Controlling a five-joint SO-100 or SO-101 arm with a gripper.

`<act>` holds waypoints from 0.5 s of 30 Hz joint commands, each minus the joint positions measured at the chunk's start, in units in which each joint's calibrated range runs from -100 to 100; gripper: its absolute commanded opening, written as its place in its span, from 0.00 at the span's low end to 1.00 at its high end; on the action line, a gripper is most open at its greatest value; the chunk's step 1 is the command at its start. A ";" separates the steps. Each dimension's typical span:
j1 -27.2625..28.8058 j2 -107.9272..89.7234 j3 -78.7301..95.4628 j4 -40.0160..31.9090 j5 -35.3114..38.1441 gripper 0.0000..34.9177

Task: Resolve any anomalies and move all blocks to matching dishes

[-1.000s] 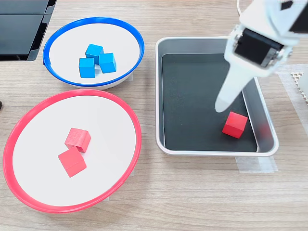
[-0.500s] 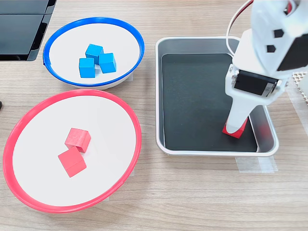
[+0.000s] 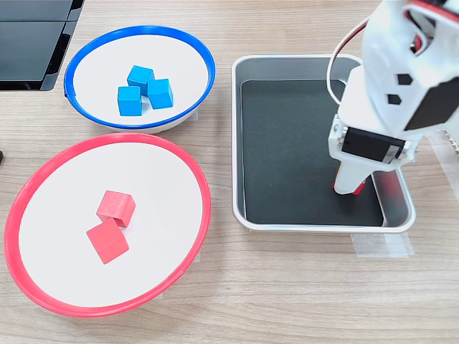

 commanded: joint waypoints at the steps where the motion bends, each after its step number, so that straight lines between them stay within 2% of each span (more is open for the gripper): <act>1: 0.32 -0.73 -1.78 0.86 0.24 0.01; 5: 2.20 -0.99 -11.25 2.68 -3.27 0.01; 11: 5.78 7.03 -35.55 -3.51 -14.16 0.01; 15: 4.09 16.84 -50.30 -7.14 -17.78 0.01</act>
